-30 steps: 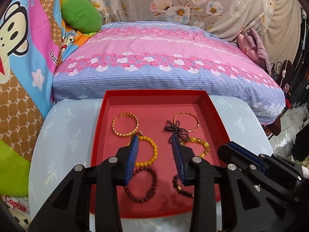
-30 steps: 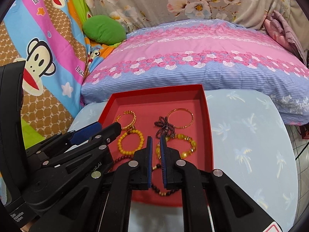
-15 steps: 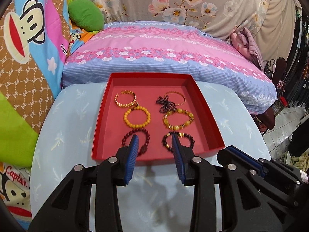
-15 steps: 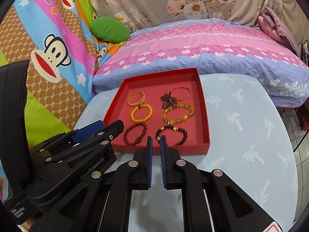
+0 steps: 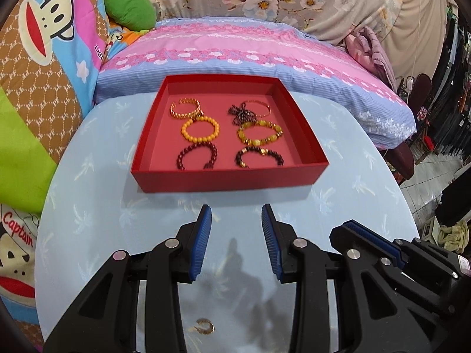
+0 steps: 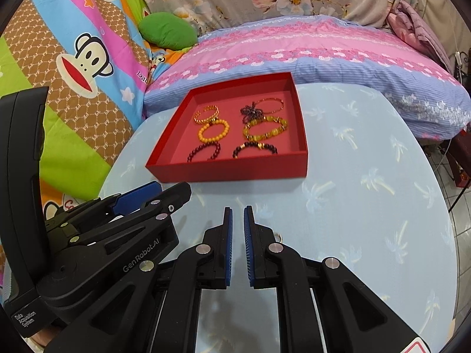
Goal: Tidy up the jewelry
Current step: 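Open both tools to release ring and strand, then lift away, then move both tools back toward the gold hoop earrings on the table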
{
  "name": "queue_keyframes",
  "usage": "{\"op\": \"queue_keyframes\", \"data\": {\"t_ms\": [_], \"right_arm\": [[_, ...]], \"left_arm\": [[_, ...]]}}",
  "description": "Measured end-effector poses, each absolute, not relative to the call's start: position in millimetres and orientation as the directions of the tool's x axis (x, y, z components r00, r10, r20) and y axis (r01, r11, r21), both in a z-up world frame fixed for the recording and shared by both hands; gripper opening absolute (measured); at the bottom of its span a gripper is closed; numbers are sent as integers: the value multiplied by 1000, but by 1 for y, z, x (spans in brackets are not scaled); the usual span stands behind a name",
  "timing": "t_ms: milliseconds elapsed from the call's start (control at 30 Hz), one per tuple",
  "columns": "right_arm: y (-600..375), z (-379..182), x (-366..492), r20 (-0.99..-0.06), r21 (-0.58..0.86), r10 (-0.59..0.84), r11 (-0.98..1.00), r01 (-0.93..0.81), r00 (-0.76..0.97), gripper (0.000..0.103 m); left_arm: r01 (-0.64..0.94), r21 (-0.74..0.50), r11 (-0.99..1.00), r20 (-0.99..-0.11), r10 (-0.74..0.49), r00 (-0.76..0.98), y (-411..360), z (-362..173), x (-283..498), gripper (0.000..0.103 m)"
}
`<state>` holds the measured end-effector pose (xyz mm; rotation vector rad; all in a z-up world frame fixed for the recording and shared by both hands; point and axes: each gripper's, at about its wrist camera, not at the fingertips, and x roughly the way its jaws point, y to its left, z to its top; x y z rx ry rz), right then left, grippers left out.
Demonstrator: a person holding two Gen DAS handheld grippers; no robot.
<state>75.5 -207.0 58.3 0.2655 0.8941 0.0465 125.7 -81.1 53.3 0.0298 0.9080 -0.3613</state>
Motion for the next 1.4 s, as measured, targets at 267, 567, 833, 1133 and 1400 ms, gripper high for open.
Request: {"op": "queue_keyframes", "data": {"t_ms": [267,567,833,1133,1400], "right_arm": [[-203,41,44,-783,257,165,964,69,600,11],[-200,7,10,-826,247,160,964,92,541,15],[-199,-6,-3,-842,243,152,964,112,518,15],[-197,-7,-2,-842,245,157,964,106,517,15],[-200,-9,3,-846,245,155,963,114,510,15]], "left_arm": [[333,-109,936,-790,-285,543,-77,37,92,37],[270,-99,958,-812,-235,534,-43,9,56,50],[229,-101,968,-819,-211,534,-17,-7,34,58],[233,-96,968,-829,-207,519,-22,-17,37,57],[253,-64,965,-830,-192,524,-30,-22,42,46]]}}
